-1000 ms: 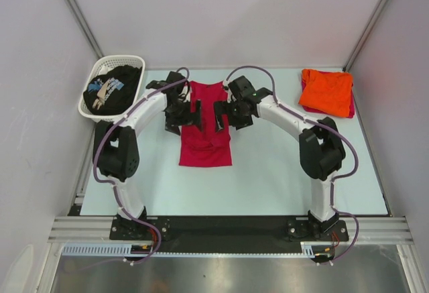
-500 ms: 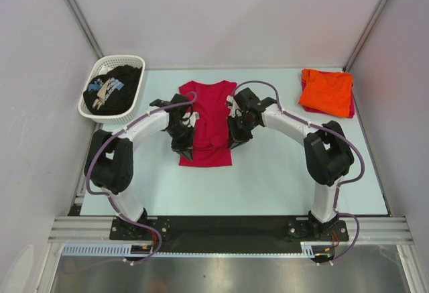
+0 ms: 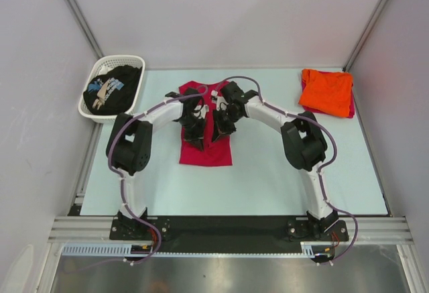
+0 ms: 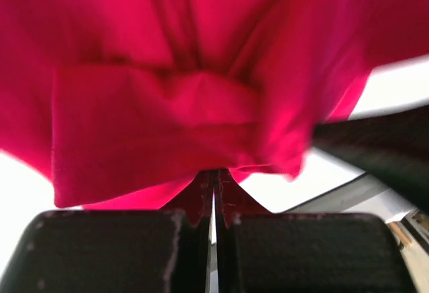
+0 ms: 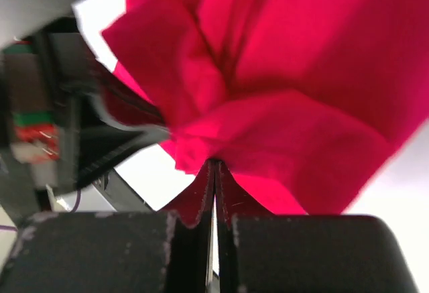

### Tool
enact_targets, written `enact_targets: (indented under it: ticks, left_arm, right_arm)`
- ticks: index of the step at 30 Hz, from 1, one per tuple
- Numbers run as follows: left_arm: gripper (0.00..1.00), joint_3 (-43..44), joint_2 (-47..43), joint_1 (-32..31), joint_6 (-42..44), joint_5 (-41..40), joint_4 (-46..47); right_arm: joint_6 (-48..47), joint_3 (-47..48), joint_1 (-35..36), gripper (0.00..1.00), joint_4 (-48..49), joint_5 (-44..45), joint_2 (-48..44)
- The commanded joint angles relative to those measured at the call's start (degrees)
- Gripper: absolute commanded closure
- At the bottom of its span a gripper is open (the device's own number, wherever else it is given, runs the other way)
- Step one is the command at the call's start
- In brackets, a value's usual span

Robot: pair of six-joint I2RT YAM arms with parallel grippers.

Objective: Fold and stack the t-shirts
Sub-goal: Fold the folded rectangular tshirt in 1/3 of the way

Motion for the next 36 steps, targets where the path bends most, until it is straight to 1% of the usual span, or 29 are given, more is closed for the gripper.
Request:
enact_targets:
  ticks: [1,4,7,11,16,18,20,24,30,34,36]
  left_arm:
    - [1.0,7.0,3.4,0.3,-1.8,-0.5,2.2]
    - [1.0,10.4,6.3,0.6,-2.3,-2.7,2.1]
    - [1.0,12.6,7.9,2.7,-3.5,-4.1,1.5]
    - [1.0,14.0,6.0,5.2,-4.2,-6.2,-0.6]
    - [1.0,14.0,1.7,6.2,-1.9,-3.7,-2.5]
    - [1.0,13.7,-0.9,6.2,-1.4,-1.7,-2.8]
    - [1.0,12.2,-2.1,6.2,-1.2,-1.8,-2.8]
    - [1.0,10.5,-0.5,6.2,-0.4,-1.7,-2.7]
    - [1.0,8.3,-2.2,4.7,0.9,-1.7,-3.5]
    - [1.0,4.9,0.2,4.7,1.0,-2.3,-2.0]
    - [1.0,4.5,1.7,4.5,0.9,-1.5,-0.9]
  right_arm:
    - [-1.2,5.7,0.5,1.0,-2.9,0.4,1.4]
    - [-0.2,6.6,-0.1,1.0,-1.7,2.5,1.3]
    - [1.0,7.7,-0.6,1.0,-0.8,4.4,0.8]
    - [1.3,7.6,-0.7,1.0,-0.8,7.9,-1.1]
    - [0.6,4.5,-0.7,1.0,-0.2,7.1,-4.6]
    - [0.4,2.4,-0.6,1.0,0.1,6.2,-5.3]
    - [0.5,0.6,-0.7,1.0,0.4,5.8,-5.9]
    - [0.6,-0.5,-0.6,1.0,1.2,3.4,-5.9]
    - [0.6,-0.4,-0.5,1.0,0.6,3.8,-5.4]
    - [0.8,0.9,-0.5,1.0,-0.3,3.8,-3.4]
    - [0.9,1.5,-0.4,1.0,-0.5,3.9,-2.5]
